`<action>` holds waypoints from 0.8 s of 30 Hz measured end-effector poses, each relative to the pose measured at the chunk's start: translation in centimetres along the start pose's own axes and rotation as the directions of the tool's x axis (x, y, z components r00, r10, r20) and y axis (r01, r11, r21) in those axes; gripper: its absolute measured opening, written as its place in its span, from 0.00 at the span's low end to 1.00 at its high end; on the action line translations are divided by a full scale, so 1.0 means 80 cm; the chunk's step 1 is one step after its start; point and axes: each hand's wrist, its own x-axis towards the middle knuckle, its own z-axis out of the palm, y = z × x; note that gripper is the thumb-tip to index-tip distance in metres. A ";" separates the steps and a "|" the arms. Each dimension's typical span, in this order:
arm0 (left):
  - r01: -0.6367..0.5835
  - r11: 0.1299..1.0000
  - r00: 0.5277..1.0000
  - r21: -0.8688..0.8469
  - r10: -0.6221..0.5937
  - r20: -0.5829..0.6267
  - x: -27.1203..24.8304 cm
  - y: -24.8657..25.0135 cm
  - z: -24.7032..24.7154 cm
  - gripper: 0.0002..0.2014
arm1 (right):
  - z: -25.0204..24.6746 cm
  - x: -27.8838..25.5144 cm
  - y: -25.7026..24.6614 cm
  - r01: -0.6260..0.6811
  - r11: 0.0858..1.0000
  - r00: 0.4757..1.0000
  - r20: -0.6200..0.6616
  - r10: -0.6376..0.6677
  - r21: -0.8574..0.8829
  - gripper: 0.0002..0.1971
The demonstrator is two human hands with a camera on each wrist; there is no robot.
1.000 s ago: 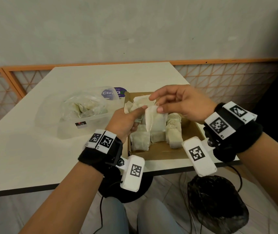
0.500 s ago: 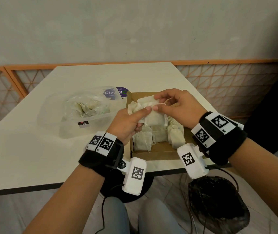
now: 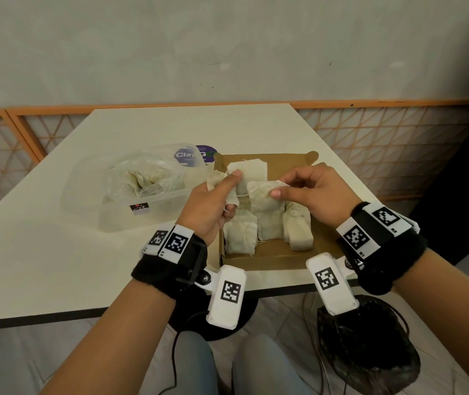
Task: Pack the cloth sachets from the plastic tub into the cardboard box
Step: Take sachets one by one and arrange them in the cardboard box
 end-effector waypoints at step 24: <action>-0.421 0.891 0.854 0.169 0.453 -0.257 0.003 0.018 0.001 0.27 | -0.001 0.010 0.010 -0.055 0.993 0.994 -0.092 0.065 0.104 0.06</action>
